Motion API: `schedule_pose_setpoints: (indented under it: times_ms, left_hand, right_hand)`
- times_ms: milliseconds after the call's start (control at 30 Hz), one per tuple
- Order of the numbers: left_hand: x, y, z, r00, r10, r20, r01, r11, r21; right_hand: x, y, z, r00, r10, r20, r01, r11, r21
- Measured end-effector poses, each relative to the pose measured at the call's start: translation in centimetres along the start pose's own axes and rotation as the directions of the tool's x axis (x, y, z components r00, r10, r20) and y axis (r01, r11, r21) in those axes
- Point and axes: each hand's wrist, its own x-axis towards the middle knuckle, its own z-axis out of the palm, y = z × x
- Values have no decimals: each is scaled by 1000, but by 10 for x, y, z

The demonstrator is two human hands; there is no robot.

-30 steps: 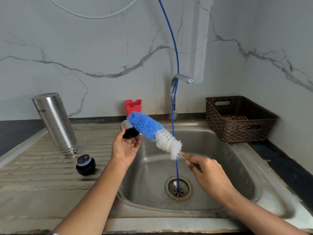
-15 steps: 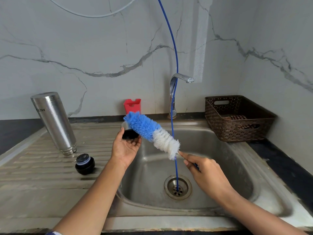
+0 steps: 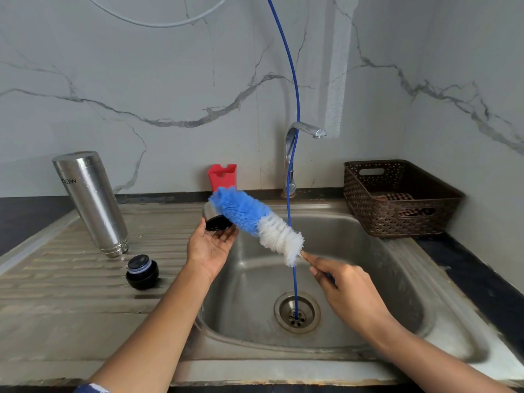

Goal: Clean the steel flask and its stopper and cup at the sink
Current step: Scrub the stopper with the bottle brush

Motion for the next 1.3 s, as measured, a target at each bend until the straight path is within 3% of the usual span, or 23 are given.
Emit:
schedule_pose_setpoints:
  times_ms: [433,900,1000,1100,1200,1300]
  left_hand:
    - [-1,-1,-1,999,-1,-52,5,997,77]
    - [-3,1,-3,995,99,-5,-99,994,50]
    - [-4,4,-5,995,97,-10,-96,995,33]
    - [-4,8,-7,996,91,-5,-91,996,7]
    - [-7,8,-5,998,65,8,-65,998,12]
    - [-10,7,1,997,58,42,-60,997,44]
  right_hand:
    - [6,5,5,998,33,52,-31,998,-51]
    - [5,5,7,999,-31,-15,31,999,-7]
    - [10,10,1,999,19,29,-17,998,-66]
    - [17,17,-23,998,57,-39,-61,992,-115]
    - [20,11,-55,992,18,-125,-26,998,-61]
    - [11,-5,-70,991,-77,-110,71,996,-55]
